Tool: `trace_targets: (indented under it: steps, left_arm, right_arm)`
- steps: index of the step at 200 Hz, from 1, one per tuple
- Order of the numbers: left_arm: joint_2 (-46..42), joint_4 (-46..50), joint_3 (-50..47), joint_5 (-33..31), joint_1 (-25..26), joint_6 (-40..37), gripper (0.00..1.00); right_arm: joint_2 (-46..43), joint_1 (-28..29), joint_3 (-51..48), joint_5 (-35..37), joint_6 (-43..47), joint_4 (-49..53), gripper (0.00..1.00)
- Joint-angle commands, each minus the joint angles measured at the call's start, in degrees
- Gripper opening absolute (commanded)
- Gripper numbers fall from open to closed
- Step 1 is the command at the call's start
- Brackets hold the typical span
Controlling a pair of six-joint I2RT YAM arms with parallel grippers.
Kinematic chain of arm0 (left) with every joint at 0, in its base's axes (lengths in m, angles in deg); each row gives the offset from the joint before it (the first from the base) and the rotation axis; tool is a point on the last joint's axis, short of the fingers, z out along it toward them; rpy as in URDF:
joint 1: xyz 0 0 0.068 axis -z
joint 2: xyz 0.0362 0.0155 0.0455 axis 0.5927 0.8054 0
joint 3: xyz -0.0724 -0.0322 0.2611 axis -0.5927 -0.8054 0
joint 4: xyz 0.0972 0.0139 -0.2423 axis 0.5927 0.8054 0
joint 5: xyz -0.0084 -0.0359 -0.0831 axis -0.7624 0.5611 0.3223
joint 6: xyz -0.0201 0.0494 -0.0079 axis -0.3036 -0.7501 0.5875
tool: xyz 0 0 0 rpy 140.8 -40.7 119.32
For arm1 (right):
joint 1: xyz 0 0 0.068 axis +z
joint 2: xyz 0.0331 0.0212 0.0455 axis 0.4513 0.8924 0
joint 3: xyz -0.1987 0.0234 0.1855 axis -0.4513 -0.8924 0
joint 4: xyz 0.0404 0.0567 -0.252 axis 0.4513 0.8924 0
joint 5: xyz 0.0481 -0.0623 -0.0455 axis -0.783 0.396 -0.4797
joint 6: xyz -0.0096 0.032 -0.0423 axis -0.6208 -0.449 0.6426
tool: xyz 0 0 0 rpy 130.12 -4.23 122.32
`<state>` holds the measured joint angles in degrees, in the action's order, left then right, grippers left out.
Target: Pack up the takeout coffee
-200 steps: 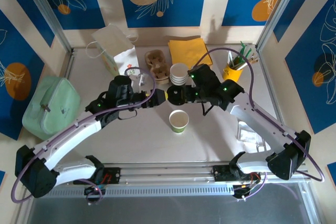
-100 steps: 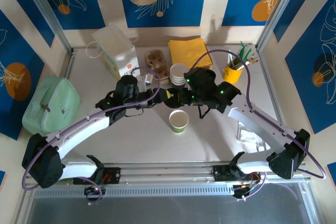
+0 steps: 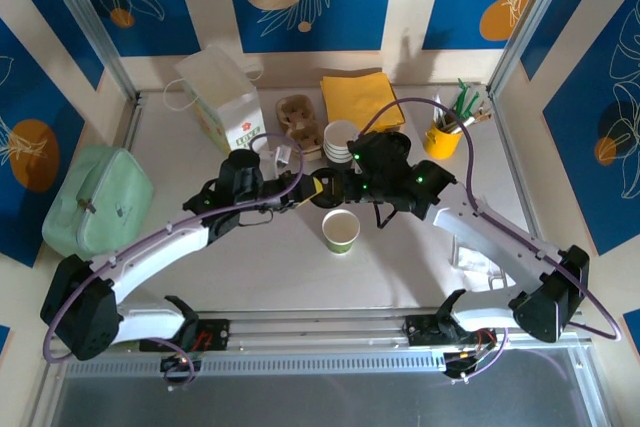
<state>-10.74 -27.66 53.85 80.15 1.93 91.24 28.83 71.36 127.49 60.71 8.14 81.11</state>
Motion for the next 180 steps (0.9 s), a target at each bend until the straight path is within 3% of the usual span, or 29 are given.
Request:
trace_targets:
  steps: [1,34,49,68,109,135,180]
  left_arm:
    - [-3.0,-0.1,-0.4,0.6,-0.1,-1.4,0.21]
    - [-5.7,6.9,0.4,-0.5,-1.2,-3.4,0.21]
    - [-7.4,9.9,0.1,-0.2,-2.7,-3.6,0.21]
    - [-9.6,12.9,-1.1,-0.3,-5.1,-3.5,0.2]
    - [-15.0,17.6,-3.9,3.1,-12.0,-0.7,0.18]
    - [-17.3,23.7,-2.3,4.6,-13.7,-2.2,0.19]
    - [-13.9,46.1,8.1,6.1,-14.2,-7.4,0.2]
  right_arm:
    - [-4.0,0.1,-1.9,-0.7,1.9,-3.5,0.42]
    - [-10.5,-1.2,-5.8,-4.0,8.9,-10.3,0.56]
    - [-13.2,-1.1,-8.0,-7.5,14.6,-14.7,0.58]
    - [-15.3,-1.3,-10.7,-10.6,21.2,-18.6,0.73]
    - [-15.5,-1.9,-11.7,-10.8,30.8,-20.2,0.76]
    - [-17.1,-1.5,-14.0,-12.2,37.7,-23.8,0.76]
    - [-21.3,-0.3,-20.6,-26.0,56.7,-29.8,0.76]
